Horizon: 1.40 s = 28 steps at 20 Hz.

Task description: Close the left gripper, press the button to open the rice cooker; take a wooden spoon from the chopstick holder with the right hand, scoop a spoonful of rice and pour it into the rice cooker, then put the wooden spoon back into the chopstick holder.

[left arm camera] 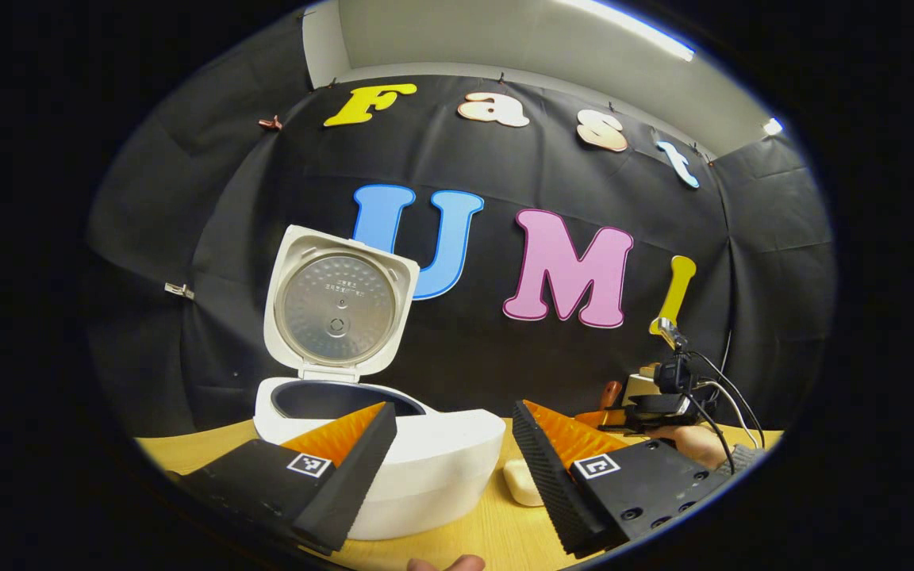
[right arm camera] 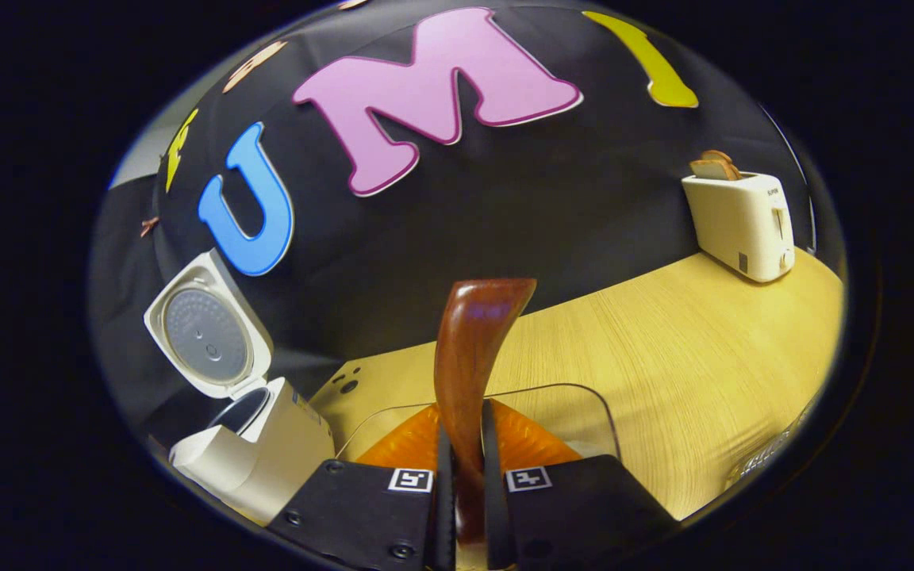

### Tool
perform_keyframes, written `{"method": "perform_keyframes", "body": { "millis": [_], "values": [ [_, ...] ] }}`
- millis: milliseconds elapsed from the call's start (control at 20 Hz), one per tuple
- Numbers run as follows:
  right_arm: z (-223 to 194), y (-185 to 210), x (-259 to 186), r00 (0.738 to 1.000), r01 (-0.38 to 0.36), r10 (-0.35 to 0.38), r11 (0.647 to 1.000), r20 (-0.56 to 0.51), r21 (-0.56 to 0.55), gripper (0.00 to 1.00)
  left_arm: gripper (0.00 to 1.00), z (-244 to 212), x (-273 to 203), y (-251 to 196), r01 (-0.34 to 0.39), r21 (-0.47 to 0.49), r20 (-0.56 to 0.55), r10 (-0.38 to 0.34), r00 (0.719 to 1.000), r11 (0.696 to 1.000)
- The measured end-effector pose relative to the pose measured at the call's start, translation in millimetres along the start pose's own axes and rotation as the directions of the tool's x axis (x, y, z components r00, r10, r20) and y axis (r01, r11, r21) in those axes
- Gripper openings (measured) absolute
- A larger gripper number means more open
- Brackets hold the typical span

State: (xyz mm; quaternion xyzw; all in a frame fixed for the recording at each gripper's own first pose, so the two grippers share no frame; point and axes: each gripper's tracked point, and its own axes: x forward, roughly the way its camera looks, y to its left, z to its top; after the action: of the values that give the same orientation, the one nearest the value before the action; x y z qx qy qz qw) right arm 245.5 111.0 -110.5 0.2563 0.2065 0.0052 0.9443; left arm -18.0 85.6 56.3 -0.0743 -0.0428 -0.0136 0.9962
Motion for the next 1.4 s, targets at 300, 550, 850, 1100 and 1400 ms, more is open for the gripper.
{"method": "perform_keyframes", "body": {
  "millis": [300,550,850,1100,1400],
  "values": [
    [28,0,-5,0.998,-0.014,0.008,0.994,0.056,0.106,0.19,0.95,8,-6,14,-0.028,0.008,0.015,0.028,0.999,1.0],
    [48,-1,-9,0.997,-0.02,0.003,0.978,0.083,0.207,0.19,0.95,12,-8,33,-0.072,0.023,0.025,0.072,0.997,0.997],
    [71,13,-15,0.995,-0.05,0.018,0.94,0.097,0.337,0.19,0.95,16,-12,50,-0.104,0.008,0.028,0.104,0.994,0.995],
    [100,53,-15,0.991,-0.114,0.071,0.897,0.114,0.428,0.19,0.95,18,-16,69,-0.138,-0.005,0.029,0.138,0.99,0.99],
    [123,129,-8,0.977,-0.204,0.157,0.882,0.143,0.425,0.18,0.95,22,-22,93,-0.193,-0.002,0.034,0.193,0.981,0.981]
  ]
}}
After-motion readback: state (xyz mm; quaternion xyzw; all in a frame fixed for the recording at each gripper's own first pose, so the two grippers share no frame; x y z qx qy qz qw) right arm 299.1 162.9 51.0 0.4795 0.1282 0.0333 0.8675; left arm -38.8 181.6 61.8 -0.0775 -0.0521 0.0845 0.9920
